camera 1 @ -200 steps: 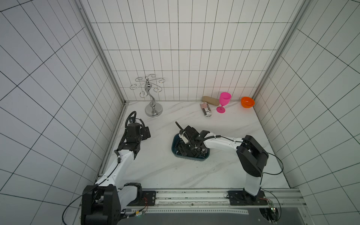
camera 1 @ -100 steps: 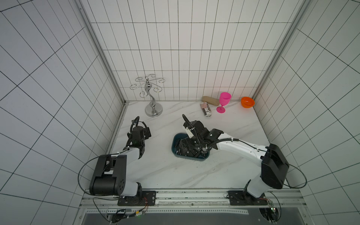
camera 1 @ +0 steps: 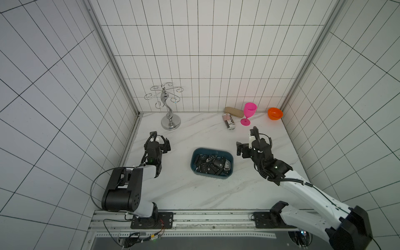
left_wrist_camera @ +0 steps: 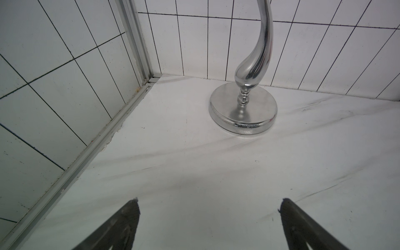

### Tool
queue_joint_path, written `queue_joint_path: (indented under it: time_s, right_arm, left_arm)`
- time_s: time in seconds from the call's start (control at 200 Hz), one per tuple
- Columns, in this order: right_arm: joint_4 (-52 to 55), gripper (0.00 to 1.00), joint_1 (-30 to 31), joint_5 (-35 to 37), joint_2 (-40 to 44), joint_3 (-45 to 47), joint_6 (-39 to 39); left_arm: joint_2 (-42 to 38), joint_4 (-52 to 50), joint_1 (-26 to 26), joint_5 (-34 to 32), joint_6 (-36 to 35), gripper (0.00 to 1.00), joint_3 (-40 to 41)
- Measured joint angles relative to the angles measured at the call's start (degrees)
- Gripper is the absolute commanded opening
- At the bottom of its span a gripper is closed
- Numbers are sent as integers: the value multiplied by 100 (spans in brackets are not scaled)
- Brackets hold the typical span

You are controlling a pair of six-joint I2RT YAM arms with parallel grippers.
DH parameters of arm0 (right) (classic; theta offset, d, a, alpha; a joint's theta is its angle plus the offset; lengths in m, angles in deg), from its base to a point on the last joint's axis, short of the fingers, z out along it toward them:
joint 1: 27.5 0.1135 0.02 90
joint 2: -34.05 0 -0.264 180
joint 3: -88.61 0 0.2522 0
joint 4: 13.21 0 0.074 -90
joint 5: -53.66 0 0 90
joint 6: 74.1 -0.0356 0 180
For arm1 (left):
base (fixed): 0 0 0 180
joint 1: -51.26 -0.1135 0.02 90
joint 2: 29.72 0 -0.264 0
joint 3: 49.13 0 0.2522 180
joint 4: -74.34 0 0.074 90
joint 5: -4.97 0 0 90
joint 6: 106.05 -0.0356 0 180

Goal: Place the car key into the storage box
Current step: Reset both arms

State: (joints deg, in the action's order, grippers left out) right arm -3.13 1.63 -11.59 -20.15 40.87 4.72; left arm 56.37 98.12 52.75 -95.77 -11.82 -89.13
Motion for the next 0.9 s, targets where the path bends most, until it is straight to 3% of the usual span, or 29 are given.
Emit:
queue_joint_path:
  time_s: [0.18,0.405,0.69,0.899]
  right_arm:
    - [-1797,99,-1058,802,273,1495,389]
    - [-3252,99,-1733,1058,-1110,1593,675]
    - [-5475,98,-1786,629,-3252,1792,1270]
    - [-5215,99,-2415,-382,-3429,1567,1169]
  left_arm:
    - [138,48,-42,-127,94,99,-46]
    - [186,39,-157,-144,221,99,-74]
    - [186,42,-155,-144,240,99,-76]
    - [188,37,-155,-144,240,99,-76]
